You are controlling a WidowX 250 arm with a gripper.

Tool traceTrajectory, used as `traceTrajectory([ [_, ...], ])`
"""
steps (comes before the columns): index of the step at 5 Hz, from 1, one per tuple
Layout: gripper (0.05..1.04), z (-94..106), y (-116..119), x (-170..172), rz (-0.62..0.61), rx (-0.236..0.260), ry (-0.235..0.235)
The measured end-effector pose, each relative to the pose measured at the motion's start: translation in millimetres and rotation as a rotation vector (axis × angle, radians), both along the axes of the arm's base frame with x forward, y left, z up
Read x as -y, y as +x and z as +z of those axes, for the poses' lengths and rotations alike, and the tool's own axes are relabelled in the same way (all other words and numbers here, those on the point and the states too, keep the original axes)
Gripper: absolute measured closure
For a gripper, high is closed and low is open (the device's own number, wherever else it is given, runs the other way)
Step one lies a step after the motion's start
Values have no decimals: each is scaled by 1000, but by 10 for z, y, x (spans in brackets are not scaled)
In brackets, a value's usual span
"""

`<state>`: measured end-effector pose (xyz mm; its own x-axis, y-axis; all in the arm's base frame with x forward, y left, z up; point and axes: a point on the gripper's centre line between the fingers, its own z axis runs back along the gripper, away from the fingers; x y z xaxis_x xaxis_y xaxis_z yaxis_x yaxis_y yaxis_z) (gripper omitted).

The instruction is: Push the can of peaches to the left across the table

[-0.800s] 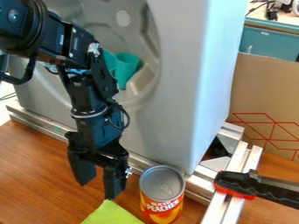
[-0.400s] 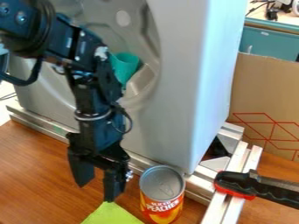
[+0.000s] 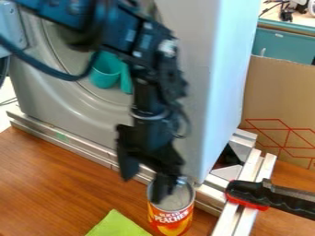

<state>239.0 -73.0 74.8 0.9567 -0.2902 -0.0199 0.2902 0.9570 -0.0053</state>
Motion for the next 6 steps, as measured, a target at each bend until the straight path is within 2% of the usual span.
traceTrajectory([
  [1,83,-88,151,241,-57,-51,36],
  [2,83,-166,239,443,-96,-69,47],
  [4,83,-397,297,821,-110,-51,-25],
  [5,83,-431,308,900,-98,-21,-67],
  [6,83,-484,245,863,-77,-42,-55],
])
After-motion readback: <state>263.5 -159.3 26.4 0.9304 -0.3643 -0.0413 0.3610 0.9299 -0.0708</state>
